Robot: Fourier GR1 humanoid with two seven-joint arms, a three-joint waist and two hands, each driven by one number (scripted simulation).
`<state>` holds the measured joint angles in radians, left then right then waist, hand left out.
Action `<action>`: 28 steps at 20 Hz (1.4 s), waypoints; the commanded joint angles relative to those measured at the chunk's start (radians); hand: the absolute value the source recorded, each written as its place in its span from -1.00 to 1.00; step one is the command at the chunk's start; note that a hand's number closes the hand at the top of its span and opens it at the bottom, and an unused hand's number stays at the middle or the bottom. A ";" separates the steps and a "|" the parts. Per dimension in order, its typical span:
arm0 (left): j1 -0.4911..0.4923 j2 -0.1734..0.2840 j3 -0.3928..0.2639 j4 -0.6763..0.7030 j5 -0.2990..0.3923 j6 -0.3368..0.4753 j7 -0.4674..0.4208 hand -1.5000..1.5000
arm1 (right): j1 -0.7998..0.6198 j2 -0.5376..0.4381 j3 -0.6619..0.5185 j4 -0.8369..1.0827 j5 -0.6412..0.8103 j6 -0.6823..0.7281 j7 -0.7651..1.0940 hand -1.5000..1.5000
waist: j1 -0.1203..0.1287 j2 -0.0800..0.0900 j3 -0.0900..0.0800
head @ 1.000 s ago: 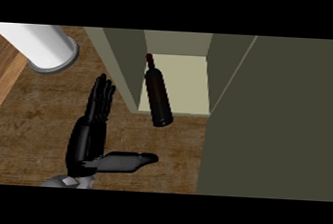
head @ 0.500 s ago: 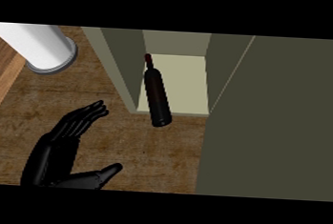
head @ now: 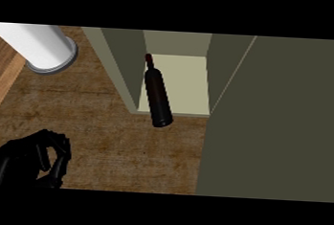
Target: Pick up the wine, place it into the cabinet and close the cabinet
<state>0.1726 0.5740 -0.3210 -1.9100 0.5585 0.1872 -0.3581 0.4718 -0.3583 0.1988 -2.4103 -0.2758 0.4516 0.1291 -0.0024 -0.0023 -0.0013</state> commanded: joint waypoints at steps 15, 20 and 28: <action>0.106 0.085 0.200 0.027 0.112 -0.249 -0.026 1.00 | -0.315 0.136 0.343 -0.094 -0.054 -0.089 0.287 1.00 | 0.015 0.002 -0.001; 0.160 0.049 0.188 0.014 0.066 -0.267 -0.069 1.00 | -0.555 0.255 0.367 0.003 -0.074 -0.208 0.469 1.00 | 0.027 0.002 -0.002; 0.112 0.081 0.269 0.024 0.130 -0.314 0.011 1.00 | -0.961 0.355 0.374 0.224 -0.087 -0.461 0.526 1.00 | 0.024 0.001 -0.001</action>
<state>0.2897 0.6324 -0.0988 -1.8795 0.6461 -0.0903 -0.3783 -0.3055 -0.0508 0.5315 -2.2308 -0.3375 0.1493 0.5984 0.0209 0.0002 -0.0017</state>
